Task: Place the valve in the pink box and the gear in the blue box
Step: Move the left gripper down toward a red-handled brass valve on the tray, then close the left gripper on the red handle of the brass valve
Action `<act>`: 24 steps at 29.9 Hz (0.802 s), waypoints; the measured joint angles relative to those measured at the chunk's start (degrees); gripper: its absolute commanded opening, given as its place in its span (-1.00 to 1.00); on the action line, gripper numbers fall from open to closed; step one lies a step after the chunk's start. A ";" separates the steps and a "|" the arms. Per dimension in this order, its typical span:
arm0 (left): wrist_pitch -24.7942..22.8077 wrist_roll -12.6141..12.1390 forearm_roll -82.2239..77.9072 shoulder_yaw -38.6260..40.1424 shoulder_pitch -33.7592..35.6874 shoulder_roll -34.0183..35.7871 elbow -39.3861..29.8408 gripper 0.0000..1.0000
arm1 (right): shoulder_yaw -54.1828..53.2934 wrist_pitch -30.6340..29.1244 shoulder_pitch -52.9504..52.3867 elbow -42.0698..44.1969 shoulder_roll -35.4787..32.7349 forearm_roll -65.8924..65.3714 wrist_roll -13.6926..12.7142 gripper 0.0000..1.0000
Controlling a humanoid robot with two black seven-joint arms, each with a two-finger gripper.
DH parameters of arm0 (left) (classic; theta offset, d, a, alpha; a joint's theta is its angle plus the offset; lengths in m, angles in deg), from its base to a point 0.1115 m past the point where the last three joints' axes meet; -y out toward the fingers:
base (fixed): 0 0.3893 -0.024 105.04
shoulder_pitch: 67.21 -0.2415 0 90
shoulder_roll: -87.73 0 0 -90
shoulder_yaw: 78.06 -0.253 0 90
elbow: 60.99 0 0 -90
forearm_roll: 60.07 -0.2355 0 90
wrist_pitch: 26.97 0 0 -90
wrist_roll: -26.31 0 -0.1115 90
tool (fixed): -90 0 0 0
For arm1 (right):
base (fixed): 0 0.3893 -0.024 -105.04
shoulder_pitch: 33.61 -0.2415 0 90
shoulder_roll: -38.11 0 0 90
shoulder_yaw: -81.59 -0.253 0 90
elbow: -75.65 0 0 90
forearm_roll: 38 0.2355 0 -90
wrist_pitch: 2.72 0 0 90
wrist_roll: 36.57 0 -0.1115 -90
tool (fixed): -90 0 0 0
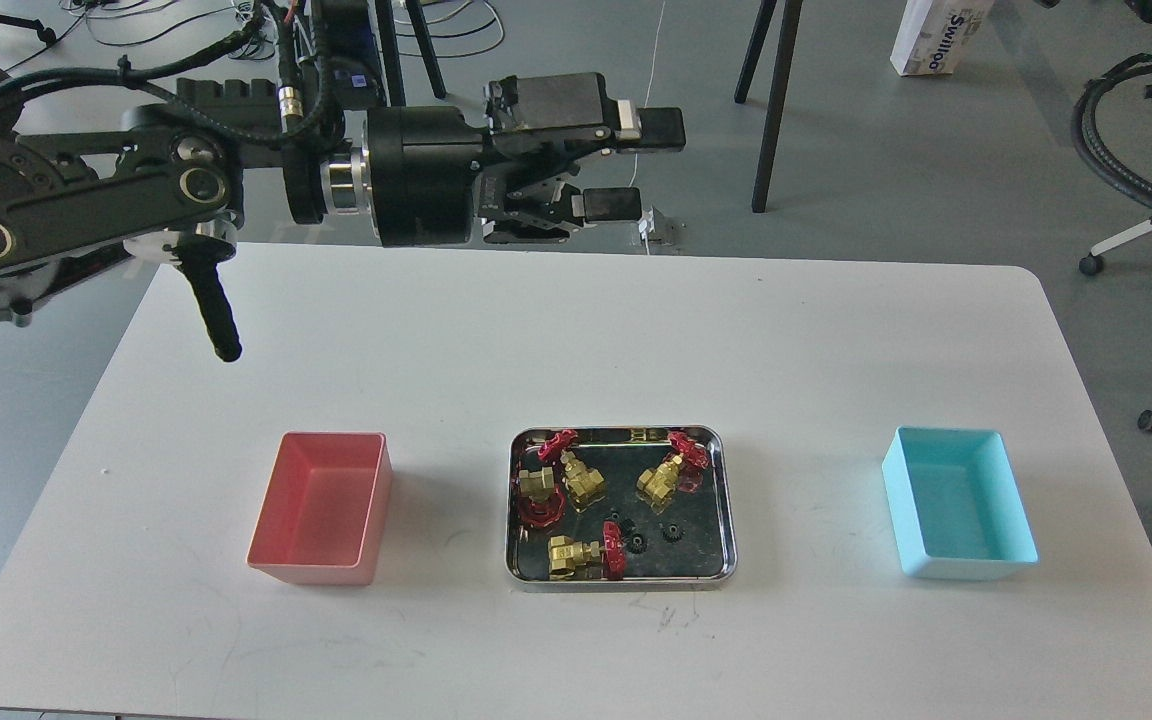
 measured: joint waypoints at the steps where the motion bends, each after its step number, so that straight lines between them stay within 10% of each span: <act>1: 0.89 0.00 -2.38 -6.28 4.42 -2.08 -0.07 0.99 | -0.04 0.15 0.18 0.00 -0.05 0.00 0.00 1.00; 11: 25.69 0.02 -16.17 -51.76 17.08 -32.36 2.56 0.98 | -0.33 0.63 2.22 -0.02 -1.86 0.04 0.00 1.00; 24: 29.63 0.02 -16.00 -54.66 3.07 -33.89 12.97 0.96 | -0.09 0.72 3.19 0.04 -1.85 -0.01 -0.07 1.00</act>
